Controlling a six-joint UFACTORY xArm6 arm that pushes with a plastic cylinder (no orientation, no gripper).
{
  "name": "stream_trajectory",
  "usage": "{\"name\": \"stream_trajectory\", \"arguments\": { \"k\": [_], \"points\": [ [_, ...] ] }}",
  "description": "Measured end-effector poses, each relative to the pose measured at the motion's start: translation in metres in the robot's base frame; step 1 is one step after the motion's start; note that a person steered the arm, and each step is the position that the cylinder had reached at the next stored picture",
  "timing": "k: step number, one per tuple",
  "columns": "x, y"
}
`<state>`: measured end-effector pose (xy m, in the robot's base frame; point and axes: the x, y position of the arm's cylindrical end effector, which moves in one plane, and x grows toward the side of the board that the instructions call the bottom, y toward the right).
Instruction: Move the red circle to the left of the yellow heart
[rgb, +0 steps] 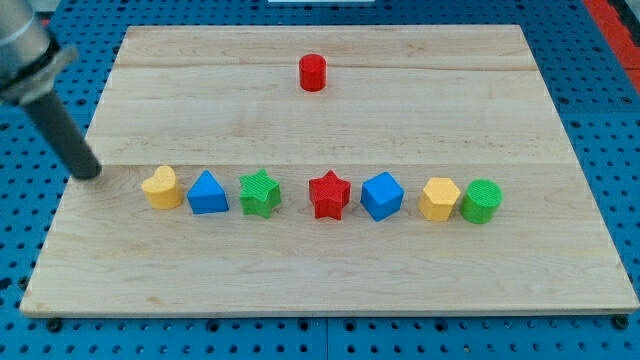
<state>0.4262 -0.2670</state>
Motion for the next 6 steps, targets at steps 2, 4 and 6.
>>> {"name": "stream_trajectory", "arguments": {
  "k": [2, 4, 6],
  "points": [
    [-0.121, 0.161],
    [-0.181, 0.241],
    [-0.146, 0.301]
  ]
}}
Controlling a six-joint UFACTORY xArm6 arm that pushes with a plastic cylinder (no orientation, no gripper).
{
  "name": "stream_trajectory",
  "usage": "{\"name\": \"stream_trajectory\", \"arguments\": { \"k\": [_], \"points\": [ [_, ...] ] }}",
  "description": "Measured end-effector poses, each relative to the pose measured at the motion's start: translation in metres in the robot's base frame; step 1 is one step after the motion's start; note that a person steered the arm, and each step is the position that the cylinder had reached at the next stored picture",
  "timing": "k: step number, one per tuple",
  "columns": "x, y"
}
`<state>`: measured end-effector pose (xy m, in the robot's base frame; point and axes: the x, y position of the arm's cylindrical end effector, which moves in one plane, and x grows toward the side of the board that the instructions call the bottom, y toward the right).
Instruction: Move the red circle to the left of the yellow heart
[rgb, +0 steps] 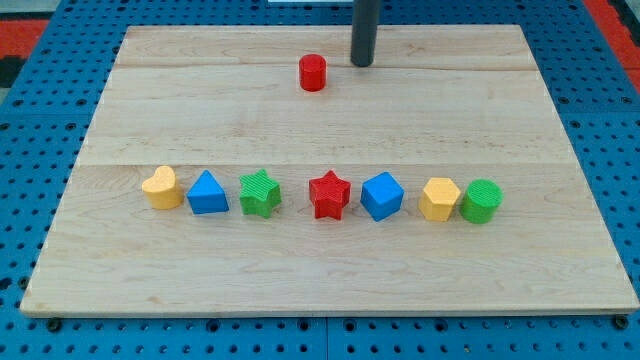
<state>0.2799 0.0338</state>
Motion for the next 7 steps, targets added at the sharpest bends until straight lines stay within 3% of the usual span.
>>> {"name": "stream_trajectory", "arguments": {
  "k": [2, 3, 4, 5, 6, 7],
  "points": [
    [0.01, -0.162],
    [0.063, -0.204],
    [0.075, -0.221],
    [0.049, -0.223],
    [0.067, -0.272],
    [0.084, -0.281]
  ]
}}
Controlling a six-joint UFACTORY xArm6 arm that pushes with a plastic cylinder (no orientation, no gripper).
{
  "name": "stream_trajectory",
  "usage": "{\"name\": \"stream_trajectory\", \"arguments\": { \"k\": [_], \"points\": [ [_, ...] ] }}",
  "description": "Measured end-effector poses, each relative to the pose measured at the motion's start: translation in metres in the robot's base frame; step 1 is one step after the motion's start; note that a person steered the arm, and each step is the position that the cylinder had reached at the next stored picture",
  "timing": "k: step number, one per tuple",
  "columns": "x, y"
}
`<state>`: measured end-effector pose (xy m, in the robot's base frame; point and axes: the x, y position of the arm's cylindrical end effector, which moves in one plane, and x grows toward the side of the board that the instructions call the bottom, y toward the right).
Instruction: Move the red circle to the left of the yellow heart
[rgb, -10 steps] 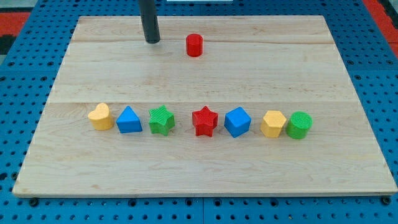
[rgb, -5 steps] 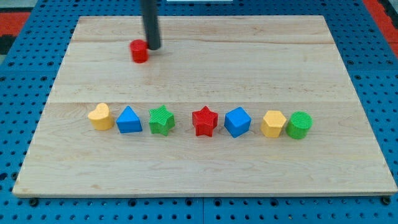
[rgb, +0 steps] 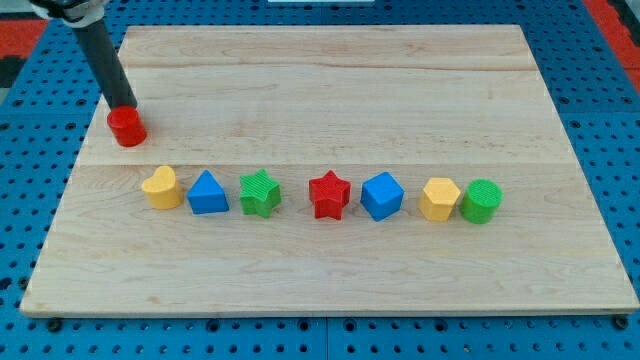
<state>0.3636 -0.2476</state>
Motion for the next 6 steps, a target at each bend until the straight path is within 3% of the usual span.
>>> {"name": "stream_trajectory", "arguments": {
  "k": [1, 3, 6],
  "points": [
    [0.043, -0.001],
    [0.027, 0.027],
    [0.062, -0.01]
  ]
}}
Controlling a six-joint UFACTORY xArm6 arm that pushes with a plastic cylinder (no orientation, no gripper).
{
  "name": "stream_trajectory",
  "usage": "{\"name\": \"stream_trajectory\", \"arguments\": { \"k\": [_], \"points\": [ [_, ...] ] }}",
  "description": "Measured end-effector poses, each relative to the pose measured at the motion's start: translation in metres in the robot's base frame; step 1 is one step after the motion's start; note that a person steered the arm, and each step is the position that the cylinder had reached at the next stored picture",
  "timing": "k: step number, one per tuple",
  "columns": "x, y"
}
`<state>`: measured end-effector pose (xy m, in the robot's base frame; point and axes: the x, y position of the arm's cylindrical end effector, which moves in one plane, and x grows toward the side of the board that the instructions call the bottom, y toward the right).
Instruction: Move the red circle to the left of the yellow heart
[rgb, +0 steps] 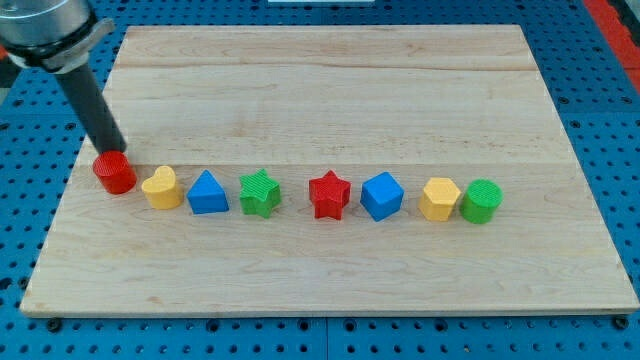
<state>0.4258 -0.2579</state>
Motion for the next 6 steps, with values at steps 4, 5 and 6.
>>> {"name": "stream_trajectory", "arguments": {
  "k": [4, 5, 6],
  "points": [
    [0.016, 0.014],
    [0.024, 0.009],
    [0.024, 0.009]
  ]
}}
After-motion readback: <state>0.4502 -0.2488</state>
